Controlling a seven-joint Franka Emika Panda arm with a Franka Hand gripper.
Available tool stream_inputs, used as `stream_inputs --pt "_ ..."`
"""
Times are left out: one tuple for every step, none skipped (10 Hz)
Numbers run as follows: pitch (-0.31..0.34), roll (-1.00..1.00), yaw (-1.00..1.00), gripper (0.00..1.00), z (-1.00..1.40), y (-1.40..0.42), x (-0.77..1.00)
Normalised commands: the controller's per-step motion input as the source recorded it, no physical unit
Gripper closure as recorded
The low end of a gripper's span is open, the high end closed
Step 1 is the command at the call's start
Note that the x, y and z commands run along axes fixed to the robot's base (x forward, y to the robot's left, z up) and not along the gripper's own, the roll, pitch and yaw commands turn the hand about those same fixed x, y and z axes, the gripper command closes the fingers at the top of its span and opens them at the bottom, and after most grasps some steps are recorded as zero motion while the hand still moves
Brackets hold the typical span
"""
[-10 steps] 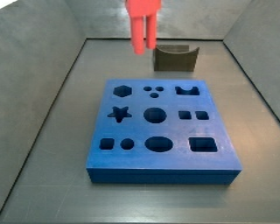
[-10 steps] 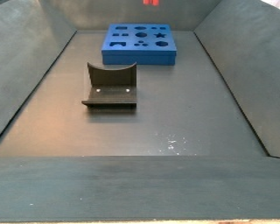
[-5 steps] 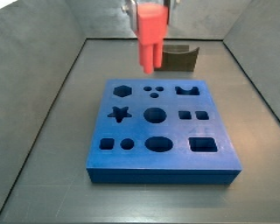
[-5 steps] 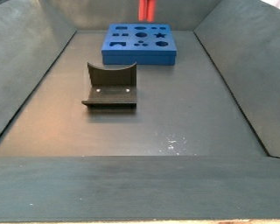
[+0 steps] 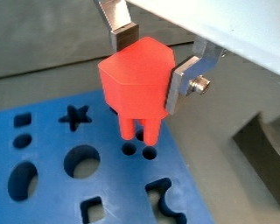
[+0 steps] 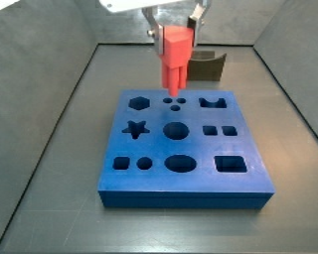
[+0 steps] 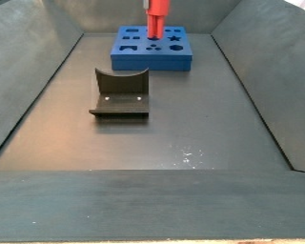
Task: Pick up the 3 prong object. Move to above the board. Insert the 3 prong object.
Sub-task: Insert the 3 prong object.
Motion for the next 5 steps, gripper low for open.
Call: stream_inputs --pt "-0.129 0.00 0.71 1.00 -0.43 0.00 0.00" --pt "-0.071 0.00 0.53 1.00 -0.32 0.06 0.08" --pt "0.000 0.00 0.09 1.00 -0.04 0.03 0.00" --pt "0.000 0.00 0.00 1.00 0.00 0.00 0.05" --pt "0.000 0.01 0.01 1.00 -0.07 0.01 0.21"
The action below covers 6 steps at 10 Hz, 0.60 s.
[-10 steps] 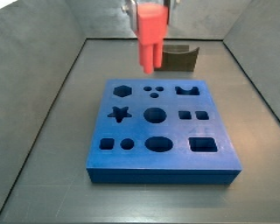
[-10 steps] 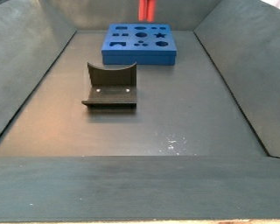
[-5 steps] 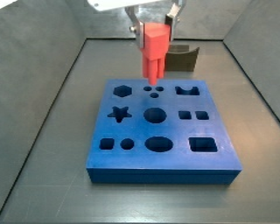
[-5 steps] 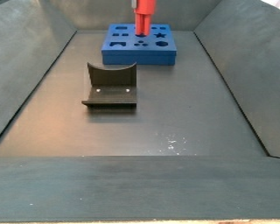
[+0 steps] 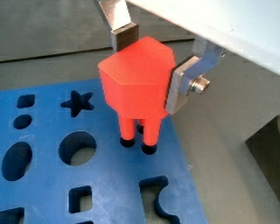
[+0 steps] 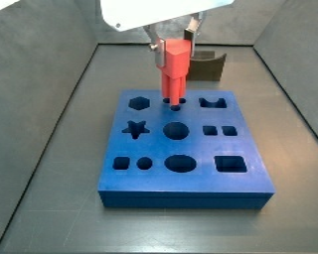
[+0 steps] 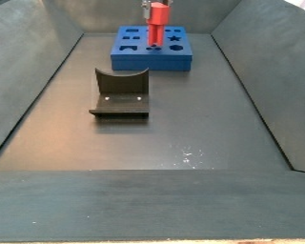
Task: Pick up the 3 prong object. Move to above the board. Insert the 3 prong object.
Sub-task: Insert the 3 prong object.
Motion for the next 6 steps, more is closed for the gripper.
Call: stream_inputs --pt "0.000 0.00 0.02 1.00 -0.17 0.00 0.22" --pt "0.006 0.05 0.00 1.00 0.00 0.00 0.00" --pt "0.000 0.00 0.00 1.00 -0.02 0.00 0.00" --pt "0.000 0.00 0.00 1.00 -0.16 0.00 0.00" --pt "-0.046 0.00 0.01 1.00 -0.27 0.00 0.00" --pt "-0.103 0.00 0.01 1.00 -0.31 -0.01 -0.01"
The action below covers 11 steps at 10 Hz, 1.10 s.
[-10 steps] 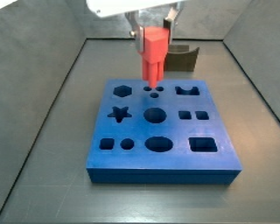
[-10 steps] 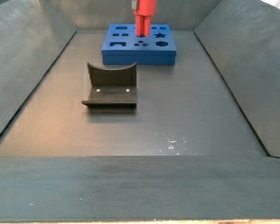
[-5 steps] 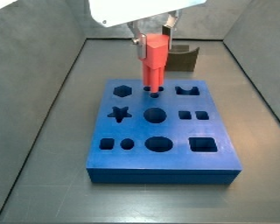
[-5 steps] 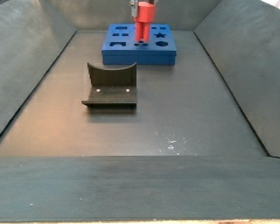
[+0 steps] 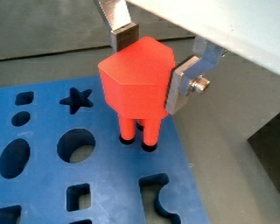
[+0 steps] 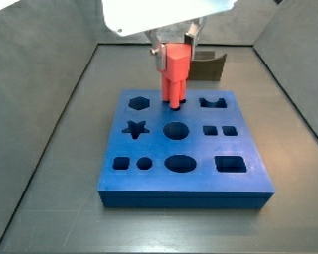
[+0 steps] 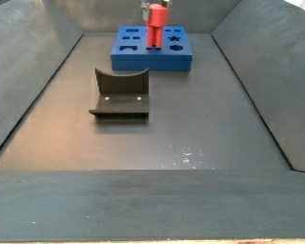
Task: Pick up the 3 prong object. Move to above the board. Insert the 3 prong object.
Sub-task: Insert the 3 prong object.
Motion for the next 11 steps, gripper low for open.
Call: stream_inputs --pt "-0.114 0.00 0.01 1.00 -0.33 -0.02 0.00" --pt "-0.094 0.00 0.01 1.00 -0.35 -0.03 0.00" --pt "-0.063 0.00 0.05 1.00 -0.35 0.00 0.00" --pt "-0.006 0.01 0.06 1.00 -0.36 0.00 0.12" --pt "0.000 0.02 0.00 1.00 -0.34 0.00 0.21" --pt "0.000 0.08 0.00 1.00 -0.32 0.00 0.28" --pt "0.000 0.03 0.00 1.00 -0.27 0.00 0.25" --pt "0.000 0.02 0.00 1.00 -0.21 0.00 0.19" --pt "-0.031 0.07 0.00 1.00 -0.43 0.00 0.01" --pt "-0.137 0.20 0.00 1.00 -0.80 0.00 0.00" --pt "-0.151 0.25 0.00 1.00 -0.85 0.00 0.00"
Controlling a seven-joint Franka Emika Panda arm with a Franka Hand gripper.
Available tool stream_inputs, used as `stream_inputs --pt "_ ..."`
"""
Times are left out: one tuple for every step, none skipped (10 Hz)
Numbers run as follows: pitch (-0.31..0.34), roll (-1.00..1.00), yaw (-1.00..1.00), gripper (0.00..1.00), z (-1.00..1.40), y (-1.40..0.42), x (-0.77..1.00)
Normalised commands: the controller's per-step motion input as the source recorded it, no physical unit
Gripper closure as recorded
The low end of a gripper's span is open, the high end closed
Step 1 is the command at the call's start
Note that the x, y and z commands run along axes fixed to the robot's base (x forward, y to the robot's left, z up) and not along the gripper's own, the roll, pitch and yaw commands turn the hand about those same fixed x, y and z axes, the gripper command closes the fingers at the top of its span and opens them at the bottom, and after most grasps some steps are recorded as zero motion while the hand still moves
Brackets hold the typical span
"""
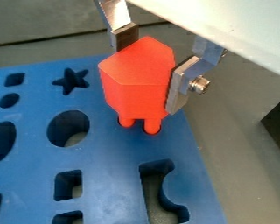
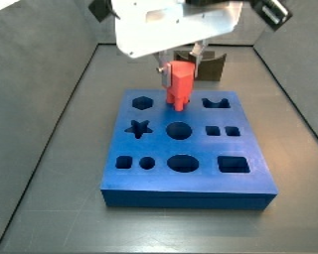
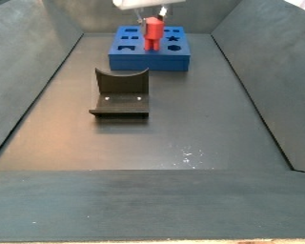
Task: Pick up the 3 prong object. Move to above the board. Insert the 3 prong object.
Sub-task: Insert the 3 prong object.
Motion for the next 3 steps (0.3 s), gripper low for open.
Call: stream_inputs --pt "0.009 0.07 0.00 1.00 -0.08 -0.02 0.00" --pt "0.000 0.00 0.00 0.00 0.00 0.00 0.00" --pt "0.000 0.00 0.00 0.00 0.00 0.00 0.00"
